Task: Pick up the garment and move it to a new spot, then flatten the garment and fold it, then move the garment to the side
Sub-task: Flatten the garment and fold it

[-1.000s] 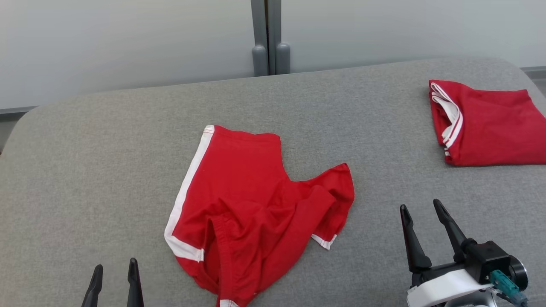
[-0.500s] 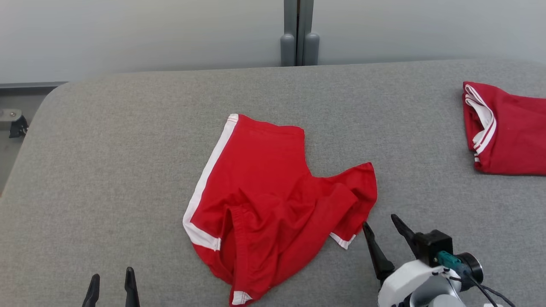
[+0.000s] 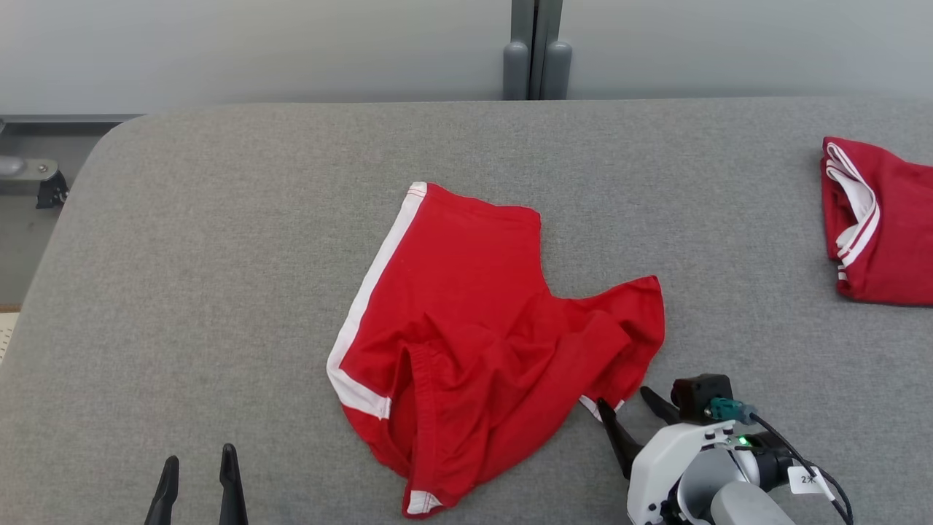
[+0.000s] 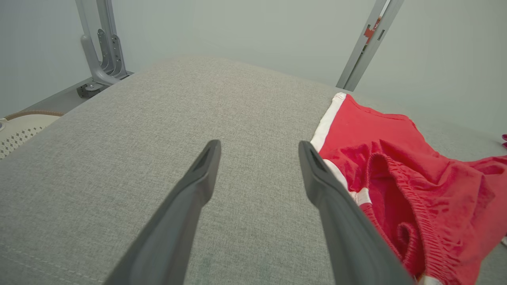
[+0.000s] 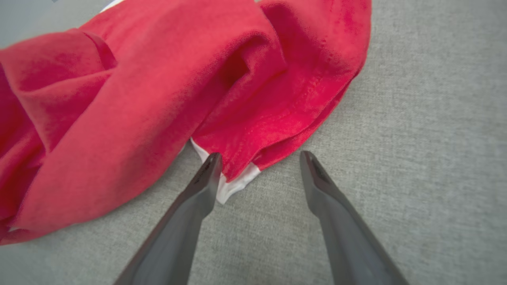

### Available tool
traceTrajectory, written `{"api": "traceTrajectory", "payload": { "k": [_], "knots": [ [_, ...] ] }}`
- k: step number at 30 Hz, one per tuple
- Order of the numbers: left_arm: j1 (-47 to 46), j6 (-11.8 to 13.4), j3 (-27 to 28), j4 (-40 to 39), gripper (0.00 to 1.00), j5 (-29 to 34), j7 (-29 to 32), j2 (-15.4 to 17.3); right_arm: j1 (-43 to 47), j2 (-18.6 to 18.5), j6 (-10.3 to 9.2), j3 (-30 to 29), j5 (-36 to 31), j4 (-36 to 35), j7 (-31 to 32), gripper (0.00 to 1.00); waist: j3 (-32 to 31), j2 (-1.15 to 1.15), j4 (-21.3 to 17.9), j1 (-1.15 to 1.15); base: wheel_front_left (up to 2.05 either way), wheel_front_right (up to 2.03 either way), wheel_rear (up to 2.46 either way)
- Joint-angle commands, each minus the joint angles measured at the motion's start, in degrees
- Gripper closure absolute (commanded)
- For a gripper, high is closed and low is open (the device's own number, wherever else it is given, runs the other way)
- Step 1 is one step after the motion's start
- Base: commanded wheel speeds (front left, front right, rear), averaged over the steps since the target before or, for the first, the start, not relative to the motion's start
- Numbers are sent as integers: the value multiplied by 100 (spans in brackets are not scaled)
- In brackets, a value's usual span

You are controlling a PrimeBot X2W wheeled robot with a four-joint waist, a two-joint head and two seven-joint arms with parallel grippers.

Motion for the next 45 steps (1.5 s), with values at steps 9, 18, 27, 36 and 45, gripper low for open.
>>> {"api": "traceTrajectory", "payload": {
  "k": [9, 18, 27, 36, 45],
  "knots": [
    [-62, -22, -16, 4, 0, -100, 1, -1, -303, -21, -10, -280, 1049, -64, 299, 100, -40, 0, -108, 0, 0, 0, 0],
    [-11, -23, -46, 50, 0, -144, 0, -1, -280, -550, -6, -802, 1942, -867, 2529, 100, -83, 0, -282, 0, 0, 0, 0],
    [-92, -23, -88, 68, 0, -163, 0, 0, -67, -1385, -6, -988, 2348, -1701, 4261, 100, -32, 0, -282, 0, 0, 0, 0],
    [-152, -23, -147, 82, 0, -150, 0, 0, 94, -1680, -6, -909, 1308, -1862, 3726, 0, 20, 0, -262, 0, 0, 0, 0],
    [-32, -23, -99, -76, 0, 3, 0, 1, 325, -1671, -9, -954, 261, -2341, 1100, 0, -81, 0, -367, 0, 0, 0, 0]
  ]
}}
